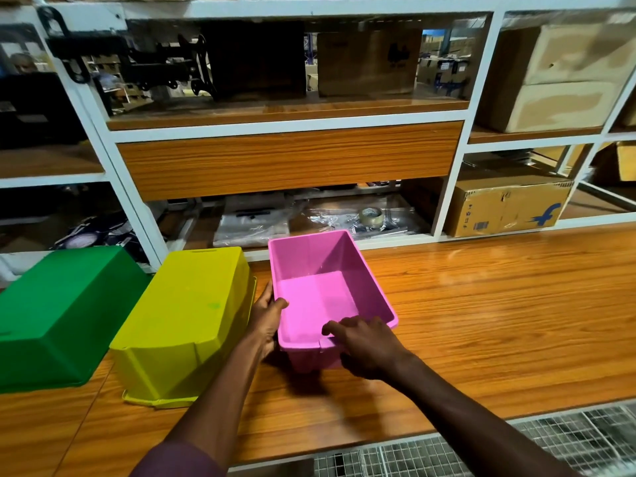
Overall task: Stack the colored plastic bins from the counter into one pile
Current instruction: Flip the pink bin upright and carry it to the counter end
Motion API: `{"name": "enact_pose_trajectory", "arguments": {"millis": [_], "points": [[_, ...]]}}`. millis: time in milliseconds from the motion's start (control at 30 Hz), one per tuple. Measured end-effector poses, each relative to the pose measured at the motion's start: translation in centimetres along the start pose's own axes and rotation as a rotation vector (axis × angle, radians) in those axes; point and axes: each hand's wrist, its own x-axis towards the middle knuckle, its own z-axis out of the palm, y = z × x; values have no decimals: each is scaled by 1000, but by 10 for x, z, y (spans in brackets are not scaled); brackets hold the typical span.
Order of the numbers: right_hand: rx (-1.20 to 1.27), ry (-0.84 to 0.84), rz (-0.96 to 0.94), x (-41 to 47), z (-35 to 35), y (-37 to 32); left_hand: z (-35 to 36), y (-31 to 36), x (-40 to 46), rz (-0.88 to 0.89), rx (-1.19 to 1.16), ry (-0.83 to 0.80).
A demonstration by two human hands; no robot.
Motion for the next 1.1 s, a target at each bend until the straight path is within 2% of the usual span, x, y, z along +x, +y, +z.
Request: {"name": "enact_pose_trajectory", "arguments": {"millis": [67,133,200,233,333,467,534,667,834,1100], "points": [[232,-23,0,-2,-13,9,-1,-1,2,-8,-8,4],[444,140,77,0,-23,22,-3,-3,5,-12,-8,4],[532,360,235,10,-24,42,-4,-4,6,-18,7,1],[566,416,320,17,-21,53,-3,-3,5,-19,15,2],[760,352,528,38,-6,77,-3,-3,3,-14,19,13],[1444,148,695,50,3,81,-3,-5,4,-9,3,11],[1661,43,772,49,3,81,-2,-5,3,-2,0,10],[1747,15,744,51,8,84,-2,-3,1,-18,-24,0],[1726,110,646,48,10,82,-4,1,-1,-20,-29,-28],[1753,247,673,27,11,79,5,4,-4,15,-31,-62]]}}
